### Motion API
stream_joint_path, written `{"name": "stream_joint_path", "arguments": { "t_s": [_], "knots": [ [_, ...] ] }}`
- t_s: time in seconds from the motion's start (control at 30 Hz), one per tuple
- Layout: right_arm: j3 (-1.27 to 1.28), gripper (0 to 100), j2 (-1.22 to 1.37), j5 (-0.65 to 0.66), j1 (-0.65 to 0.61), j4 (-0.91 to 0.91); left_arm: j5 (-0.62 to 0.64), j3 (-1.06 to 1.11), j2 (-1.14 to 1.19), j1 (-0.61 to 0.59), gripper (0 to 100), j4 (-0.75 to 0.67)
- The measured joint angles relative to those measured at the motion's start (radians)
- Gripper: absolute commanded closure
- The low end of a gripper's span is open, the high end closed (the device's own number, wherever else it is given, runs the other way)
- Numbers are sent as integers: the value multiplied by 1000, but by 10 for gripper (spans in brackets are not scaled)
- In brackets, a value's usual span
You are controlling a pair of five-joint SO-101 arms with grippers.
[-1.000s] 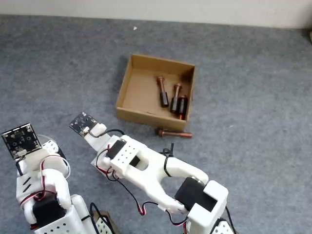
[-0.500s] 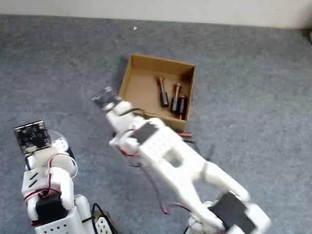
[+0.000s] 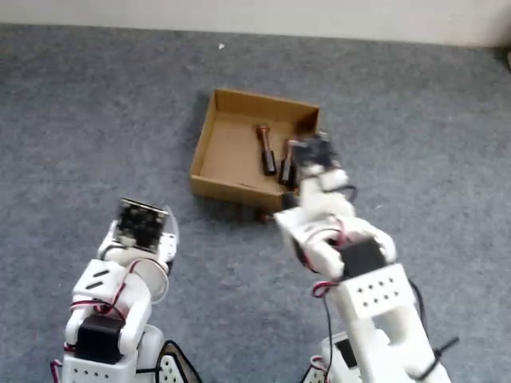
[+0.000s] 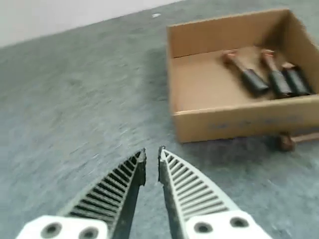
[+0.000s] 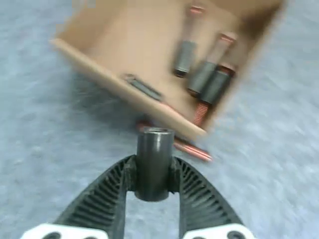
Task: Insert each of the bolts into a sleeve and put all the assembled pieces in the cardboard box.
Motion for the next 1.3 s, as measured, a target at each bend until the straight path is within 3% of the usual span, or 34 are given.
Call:
{"name": "stream_joint_path", "arguments": {
  "t_s": [0.23, 0.47, 0.87, 1.13, 1.3],
  "knots": [
    [222, 992, -77, 0, 224, -166, -52, -37, 112, 121, 916, 9],
    [269, 992, -83, -63, 373, -238, -37, -264, 554, 261, 915, 9],
    [269, 992, -83, -74, 425, -292, 371, -663, 1290, 425, 919, 9],
    [269, 992, -83, -74, 431, -292, 597, -852, 1577, 431, 918, 9],
    [269, 992, -83, -74, 434, -292, 802, -925, 1702, 431, 915, 9]
  ]
}}
